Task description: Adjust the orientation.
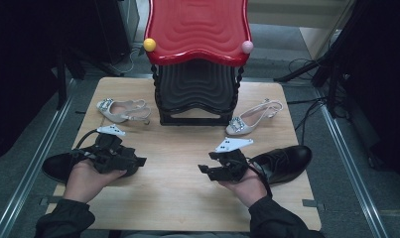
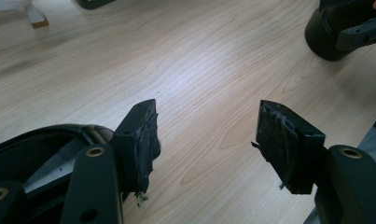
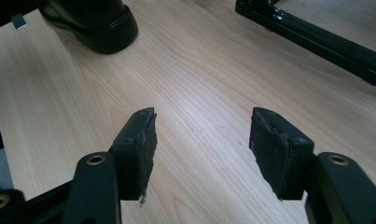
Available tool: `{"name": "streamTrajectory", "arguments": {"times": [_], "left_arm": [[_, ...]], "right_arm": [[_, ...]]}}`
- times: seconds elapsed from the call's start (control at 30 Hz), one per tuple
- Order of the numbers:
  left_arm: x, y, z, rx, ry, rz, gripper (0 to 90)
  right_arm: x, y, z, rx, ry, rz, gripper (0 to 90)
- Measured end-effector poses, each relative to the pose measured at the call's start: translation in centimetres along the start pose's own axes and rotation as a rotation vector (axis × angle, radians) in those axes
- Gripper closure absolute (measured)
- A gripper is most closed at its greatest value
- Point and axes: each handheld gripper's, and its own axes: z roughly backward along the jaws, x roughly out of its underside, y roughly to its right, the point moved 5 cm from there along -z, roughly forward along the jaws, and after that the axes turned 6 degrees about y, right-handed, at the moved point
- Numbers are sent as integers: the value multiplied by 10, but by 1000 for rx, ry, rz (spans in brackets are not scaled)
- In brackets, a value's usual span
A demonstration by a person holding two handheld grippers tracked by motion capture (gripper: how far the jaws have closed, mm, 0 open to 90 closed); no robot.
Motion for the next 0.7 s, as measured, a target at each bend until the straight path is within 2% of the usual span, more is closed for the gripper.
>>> {"name": "streamTrajectory", "arguments": {"times": [0.2,0.4,0.6,0.7], "left_arm": [[3,-3,6,-9,6,15,404],[6,-11,13,-39,21,51,410],[13,-21,13,-75,4,71,417],[17,-25,12,-78,-5,87,421]], "right_arm": [[-2,4,-1,3,2,-17,428],[-3,7,-4,10,-1,-19,424],[-5,8,-8,4,1,-21,420],[-6,7,-9,2,-4,-23,419]]}}
